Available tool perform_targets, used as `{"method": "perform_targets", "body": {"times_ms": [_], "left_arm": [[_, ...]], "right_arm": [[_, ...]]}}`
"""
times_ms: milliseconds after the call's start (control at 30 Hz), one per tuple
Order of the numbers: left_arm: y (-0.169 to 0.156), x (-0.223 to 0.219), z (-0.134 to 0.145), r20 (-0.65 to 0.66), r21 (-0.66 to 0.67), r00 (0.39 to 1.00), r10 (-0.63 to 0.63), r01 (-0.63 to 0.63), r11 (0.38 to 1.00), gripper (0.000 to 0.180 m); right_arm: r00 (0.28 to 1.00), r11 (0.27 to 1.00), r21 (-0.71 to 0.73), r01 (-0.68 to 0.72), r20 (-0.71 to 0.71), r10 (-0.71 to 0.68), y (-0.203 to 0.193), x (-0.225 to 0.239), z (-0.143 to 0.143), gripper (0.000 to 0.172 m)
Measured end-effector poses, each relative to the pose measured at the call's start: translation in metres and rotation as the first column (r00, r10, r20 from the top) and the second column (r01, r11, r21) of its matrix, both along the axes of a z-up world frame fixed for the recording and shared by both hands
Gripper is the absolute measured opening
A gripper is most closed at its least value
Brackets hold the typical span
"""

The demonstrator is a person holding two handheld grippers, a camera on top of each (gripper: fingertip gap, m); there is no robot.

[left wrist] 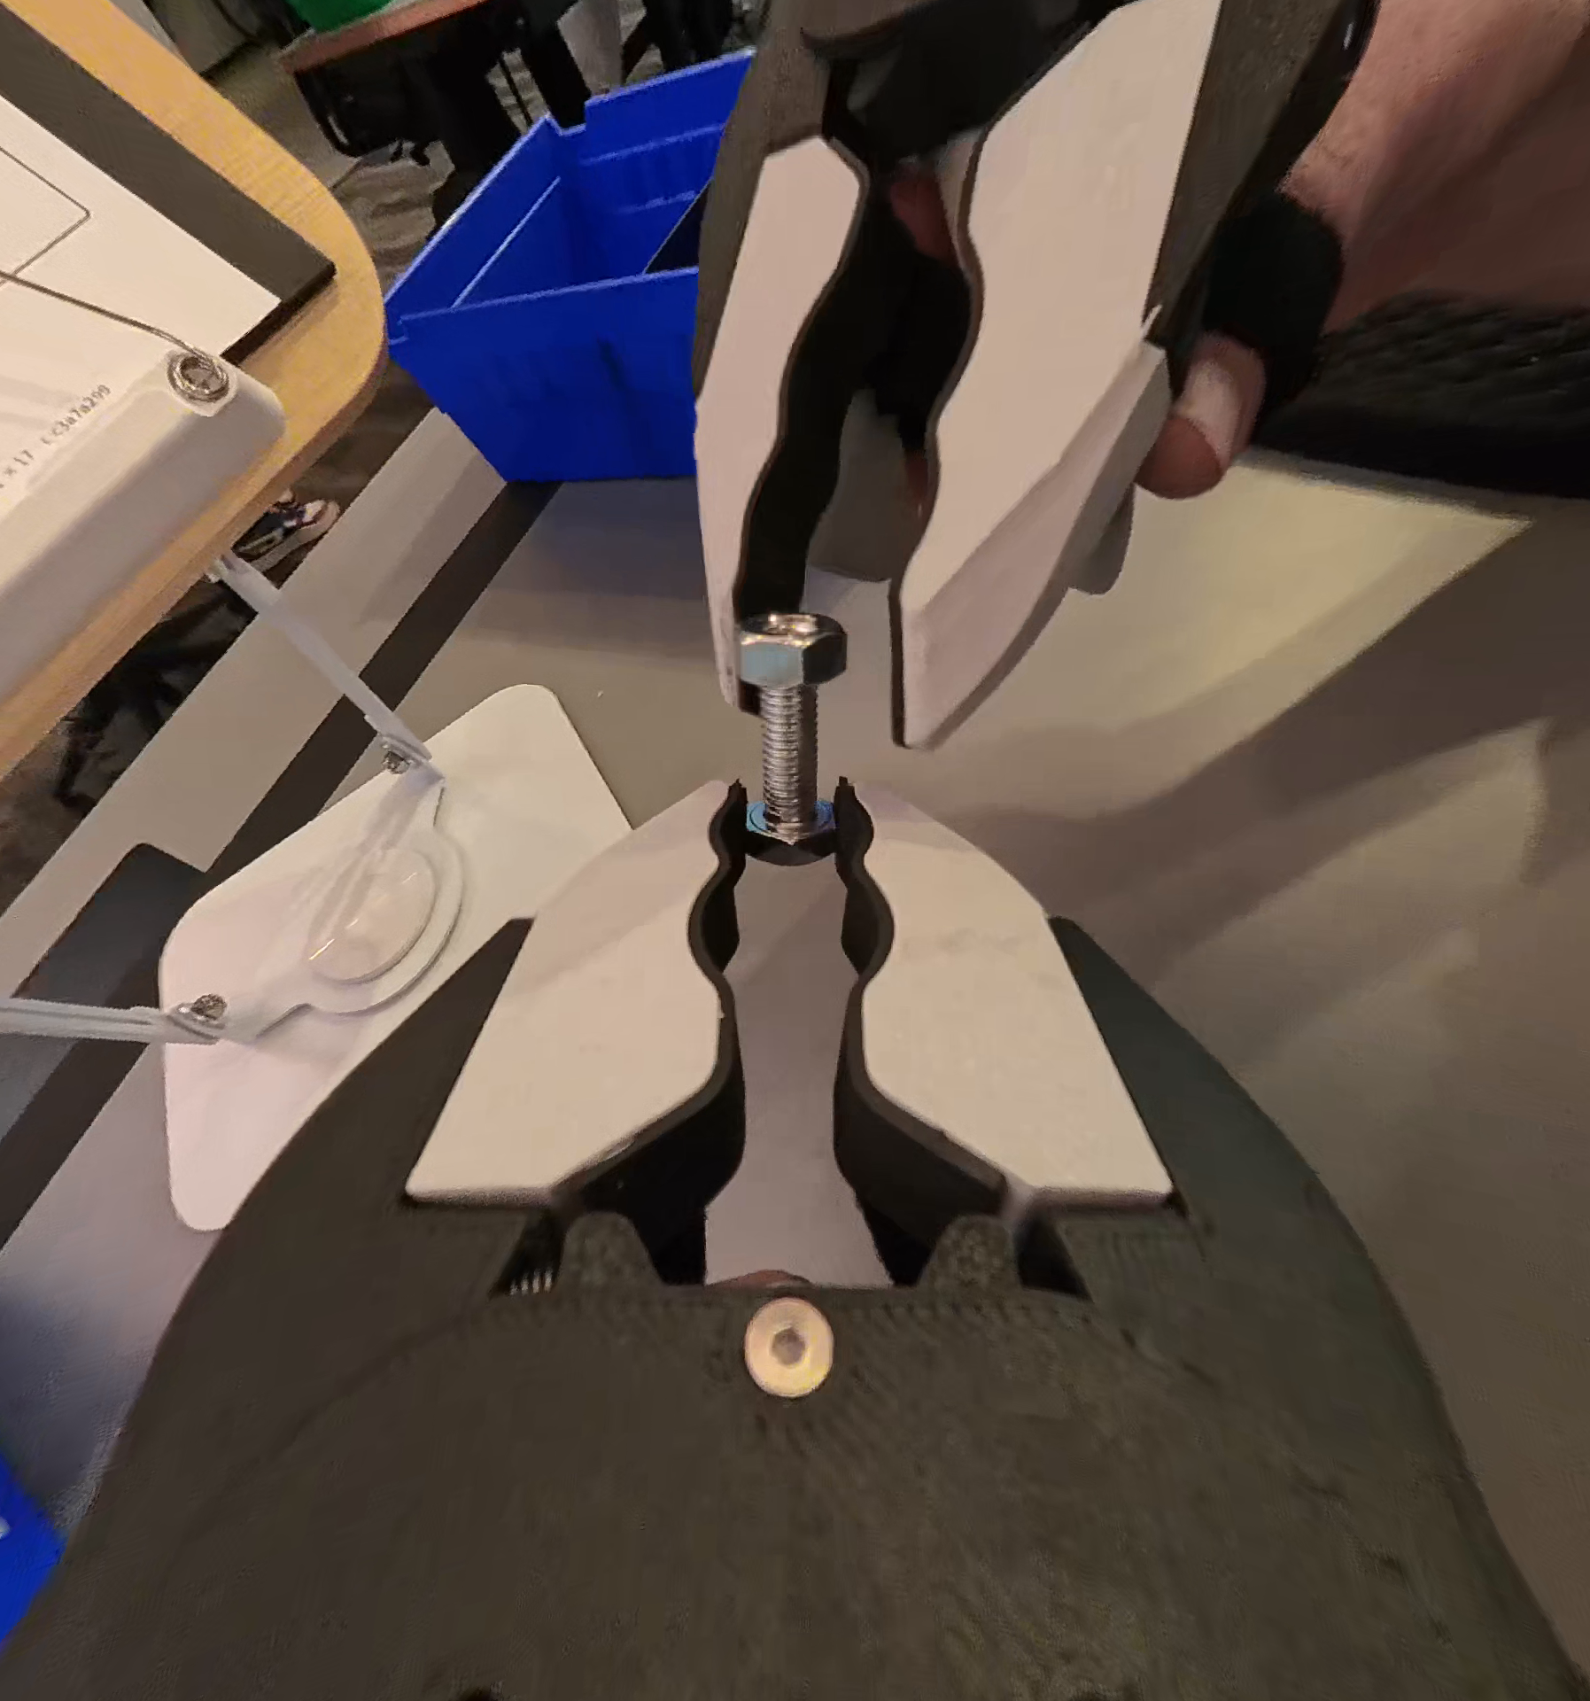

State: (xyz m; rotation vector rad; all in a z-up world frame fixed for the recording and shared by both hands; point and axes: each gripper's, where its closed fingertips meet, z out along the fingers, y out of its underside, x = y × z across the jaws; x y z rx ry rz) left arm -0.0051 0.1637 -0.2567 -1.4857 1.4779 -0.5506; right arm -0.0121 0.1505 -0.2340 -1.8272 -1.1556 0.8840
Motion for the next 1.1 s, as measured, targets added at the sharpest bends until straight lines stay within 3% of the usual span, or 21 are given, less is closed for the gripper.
{"method": "perform_targets", "body": {"times_ms": [67, 300, 467, 567, 667, 733, 833, 1100], "left_arm": [[0.001, -0.002, -0.002, -0.044, 0.065, 0.999, 0.009, -0.006, 0.998, 0.018], [-0.002, -0.001, -0.005, -0.079, 0.085, 0.997, -0.001, 0.008, 0.996, 0.018], [-0.012, -0.003, -0.005, -0.075, -0.035, 0.992, -0.099, 0.096, 0.995, 0.018], [-0.027, -0.003, -0.008, -0.070, -0.202, 0.975, -0.212, 0.195, 0.960, 0.018], [-0.042, -0.006, -0.009, -0.012, -0.370, 0.947, -0.321, 0.295, 0.881, 0.018], [-0.055, -0.008, -0.010, 0.040, -0.478, 0.916, -0.400, 0.369, 0.797, 0.018], [-0.057, -0.009, -0.013, 0.054, -0.479, 0.910, -0.411, 0.385, 0.789, 0.018], [-0.051, -0.006, -0.006, 0.082, -0.431, 0.923, -0.376, 0.373, 0.821, 0.018]], "right_arm": [[1.000, 1.000, -0.007, 0.011, -0.004, -0.011, 0.001, -0.002, -0.001, 0.029], [1.000, 1.000, 0.009, 0.019, 0.024, -0.019, 0.002, -0.003, -0.003, 0.019], [0.993, 0.987, 0.136, -0.081, 0.092, 0.069, -0.006, -0.005, -0.003, 0.019], [0.971, 0.960, 0.185, -0.208, 0.158, 0.180, -0.017, -0.006, -0.005, 0.019], [0.934, 0.917, 0.221, -0.333, 0.213, 0.287, -0.027, -0.006, -0.008, 0.018], [0.896, 0.869, 0.259, -0.422, 0.264, 0.357, -0.035, -0.007, -0.010, 0.018], [0.879, 0.859, 0.247, -0.449, 0.294, 0.375, -0.036, -0.008, -0.013, 0.018], [0.931, 0.904, 0.231, -0.358, 0.158, 0.329, -0.033, -0.008, -0.006, 0.018]]}}
